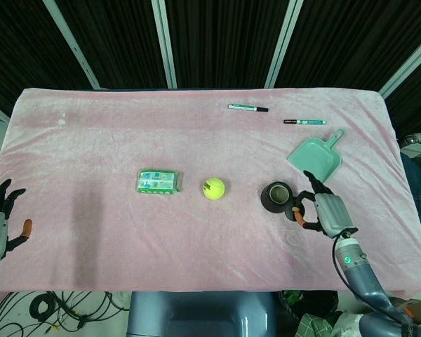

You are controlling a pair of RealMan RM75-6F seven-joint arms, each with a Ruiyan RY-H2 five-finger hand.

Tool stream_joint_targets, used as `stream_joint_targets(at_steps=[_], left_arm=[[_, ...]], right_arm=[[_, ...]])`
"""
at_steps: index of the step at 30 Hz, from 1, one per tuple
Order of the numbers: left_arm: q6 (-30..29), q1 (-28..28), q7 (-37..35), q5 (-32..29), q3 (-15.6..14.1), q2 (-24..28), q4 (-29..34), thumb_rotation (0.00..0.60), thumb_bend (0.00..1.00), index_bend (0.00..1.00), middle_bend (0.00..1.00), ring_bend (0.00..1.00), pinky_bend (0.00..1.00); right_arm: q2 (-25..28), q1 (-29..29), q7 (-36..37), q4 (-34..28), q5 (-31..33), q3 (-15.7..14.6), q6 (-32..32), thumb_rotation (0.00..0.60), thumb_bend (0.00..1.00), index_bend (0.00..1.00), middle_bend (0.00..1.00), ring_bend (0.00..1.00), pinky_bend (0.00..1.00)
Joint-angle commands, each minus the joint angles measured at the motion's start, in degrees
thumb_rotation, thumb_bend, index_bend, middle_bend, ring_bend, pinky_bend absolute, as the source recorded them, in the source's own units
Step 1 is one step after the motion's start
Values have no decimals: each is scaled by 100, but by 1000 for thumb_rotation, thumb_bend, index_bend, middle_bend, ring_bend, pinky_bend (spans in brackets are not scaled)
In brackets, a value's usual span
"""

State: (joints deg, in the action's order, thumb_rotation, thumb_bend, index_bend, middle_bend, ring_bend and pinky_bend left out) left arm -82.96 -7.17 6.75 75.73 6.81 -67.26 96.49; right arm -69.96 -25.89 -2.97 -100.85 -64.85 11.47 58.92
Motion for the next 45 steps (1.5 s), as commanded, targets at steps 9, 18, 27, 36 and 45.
stream_joint_targets(at_steps=[9, 18, 27, 36, 45], left_arm=[[14, -7, -27, -34, 23, 13, -6, 600, 441, 170, 0, 0, 0], [29, -11, -30, -39, 21, 26, -4, 600, 441, 170, 0, 0, 0], [48, -18, -45, -45, 22, 40, -5, 600, 441, 170, 0, 0, 0], [59, -25, -39, -43, 19, 39, 0, 600, 441, 170, 0, 0, 0], [48, -16, -79, -46, 25, 57, 4, 600, 441, 170, 0, 0, 0]], right_arm=[[38, -985, -1069, 442, 1532, 421, -866, 600, 386, 646, 0, 94, 175], [-286, -1392, -1500, 836, 2330, 365, -1013, 600, 385, 646, 0, 94, 175], [-556, -1556, -1589, 1112, 2628, 294, -1030, 600, 387, 646, 0, 94, 175], [-730, -1654, -1568, 1217, 2700, 254, -1018, 600, 389, 645, 0, 94, 174], [-835, -1709, -1546, 1350, 2788, 199, -1022, 600, 390, 646, 0, 94, 175]])
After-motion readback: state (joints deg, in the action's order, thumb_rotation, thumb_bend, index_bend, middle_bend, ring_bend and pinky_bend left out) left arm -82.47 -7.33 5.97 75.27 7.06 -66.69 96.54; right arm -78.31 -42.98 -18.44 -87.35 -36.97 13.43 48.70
